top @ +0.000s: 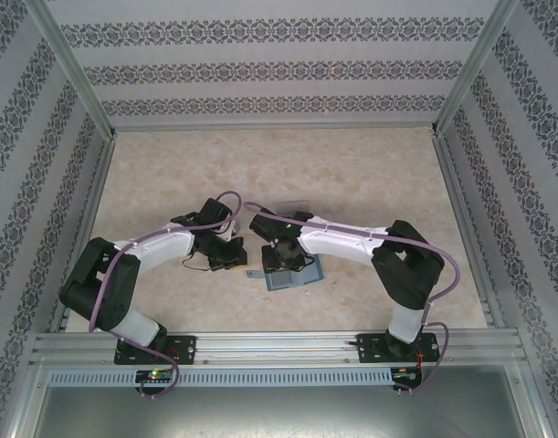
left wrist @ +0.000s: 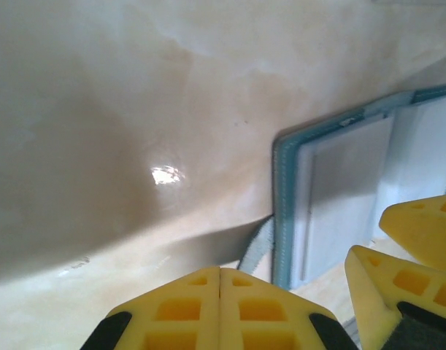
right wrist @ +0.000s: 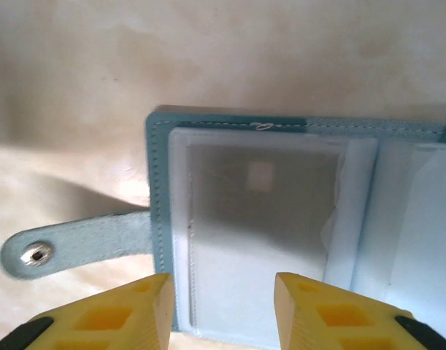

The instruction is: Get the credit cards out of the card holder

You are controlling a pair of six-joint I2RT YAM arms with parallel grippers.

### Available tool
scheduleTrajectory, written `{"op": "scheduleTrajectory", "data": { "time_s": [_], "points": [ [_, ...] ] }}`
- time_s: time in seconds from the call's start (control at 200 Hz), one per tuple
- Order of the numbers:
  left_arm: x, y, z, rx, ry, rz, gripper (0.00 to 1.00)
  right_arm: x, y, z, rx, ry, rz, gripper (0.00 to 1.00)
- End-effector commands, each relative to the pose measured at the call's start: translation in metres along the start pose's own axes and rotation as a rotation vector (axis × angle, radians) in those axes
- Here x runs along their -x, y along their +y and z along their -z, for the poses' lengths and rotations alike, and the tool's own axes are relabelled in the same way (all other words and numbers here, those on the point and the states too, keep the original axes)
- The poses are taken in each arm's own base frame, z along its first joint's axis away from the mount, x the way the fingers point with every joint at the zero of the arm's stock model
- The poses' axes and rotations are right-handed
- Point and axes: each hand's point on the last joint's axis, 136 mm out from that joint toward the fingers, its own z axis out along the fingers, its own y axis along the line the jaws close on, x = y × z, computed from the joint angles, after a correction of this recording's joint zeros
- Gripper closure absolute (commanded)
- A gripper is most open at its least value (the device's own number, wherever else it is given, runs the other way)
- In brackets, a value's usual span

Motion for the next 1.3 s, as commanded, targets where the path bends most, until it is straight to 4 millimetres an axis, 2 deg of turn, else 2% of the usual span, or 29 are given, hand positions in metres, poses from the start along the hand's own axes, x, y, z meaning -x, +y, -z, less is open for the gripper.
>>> {"op": "scheduleTrajectory", "data": {
  "time_s": [0.0,0.195,0.5,0.789,1.014,1.119,1.294],
  "points": [
    [0.0,-0.027,0.002,-0.081,0.012,-0.016,1.0,0.001,0.003,0.007,0.063,-0.018,-0.057,0.62],
    [-0.011,-0.03,-0.012,-0.075,0.081,-0.035,1.0,0.001,0.001,0.006,0.102,-0.023,-0.104,0.63],
    [-0.026,0.0,-0.028,0.01,0.142,-0.021,1.0,0.001,0.012,-0.004,0.161,0.007,-0.121,0.63],
    [-0.03,0.016,-0.038,0.053,0.161,-0.013,1.0,-0.003,0.019,-0.02,0.174,0.054,-0.121,0.62],
    [-0.031,0.019,-0.039,0.06,0.166,-0.015,1.0,-0.009,0.003,-0.033,0.079,0.075,-0.113,0.58],
    [-0.031,0.019,-0.039,0.062,0.168,-0.016,1.0,-0.01,-0.011,-0.031,0.001,0.067,-0.099,0.57],
    [-0.031,0.019,-0.04,0.065,0.171,-0.02,1.0,-0.01,-0.02,-0.026,-0.055,0.062,-0.077,0.55]
  ]
}}
